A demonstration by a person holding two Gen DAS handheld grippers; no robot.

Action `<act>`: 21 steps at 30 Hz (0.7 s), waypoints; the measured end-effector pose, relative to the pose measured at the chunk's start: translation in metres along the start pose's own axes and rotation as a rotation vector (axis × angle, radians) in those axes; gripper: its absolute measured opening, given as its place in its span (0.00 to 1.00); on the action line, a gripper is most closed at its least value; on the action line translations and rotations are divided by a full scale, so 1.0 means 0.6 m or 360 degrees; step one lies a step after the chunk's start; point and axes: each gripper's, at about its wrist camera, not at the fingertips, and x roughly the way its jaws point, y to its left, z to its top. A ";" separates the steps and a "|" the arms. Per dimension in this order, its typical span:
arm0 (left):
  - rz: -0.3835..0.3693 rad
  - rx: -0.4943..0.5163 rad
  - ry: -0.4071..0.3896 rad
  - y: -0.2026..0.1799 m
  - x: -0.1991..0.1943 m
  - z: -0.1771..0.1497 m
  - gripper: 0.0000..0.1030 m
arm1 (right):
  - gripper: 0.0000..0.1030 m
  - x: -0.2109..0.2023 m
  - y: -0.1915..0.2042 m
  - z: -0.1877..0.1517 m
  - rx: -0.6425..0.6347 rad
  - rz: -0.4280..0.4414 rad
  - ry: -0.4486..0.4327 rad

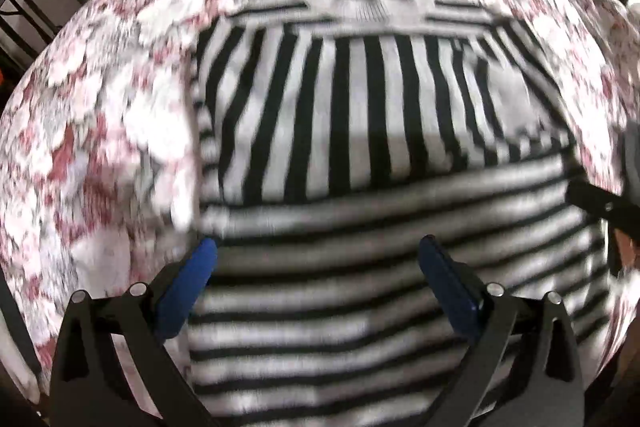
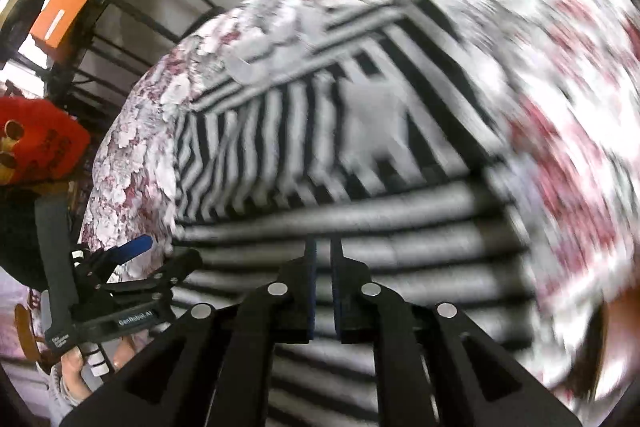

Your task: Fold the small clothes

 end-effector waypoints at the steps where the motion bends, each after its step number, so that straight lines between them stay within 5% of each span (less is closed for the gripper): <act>1: 0.0018 -0.0015 -0.0010 0.006 0.005 0.018 0.95 | 0.08 0.013 0.010 0.018 -0.0014 0.0005 -0.0004; 8: 0.0052 -0.0257 0.0144 0.081 0.103 0.088 0.95 | 0.18 0.118 -0.003 0.085 0.0055 0.0055 0.0080; 13: -0.0105 -0.0432 0.0259 0.131 0.152 0.094 0.96 | 0.00 0.124 -0.090 0.097 0.0325 0.0104 0.0042; 18: -0.0005 -0.0582 -0.0030 0.185 0.087 0.119 0.95 | 0.00 0.084 -0.124 0.115 0.0418 0.0031 -0.0138; 21: -0.0068 -0.0635 -0.0037 0.204 0.086 0.134 0.95 | 0.08 0.062 -0.098 0.133 0.0274 0.0001 -0.0247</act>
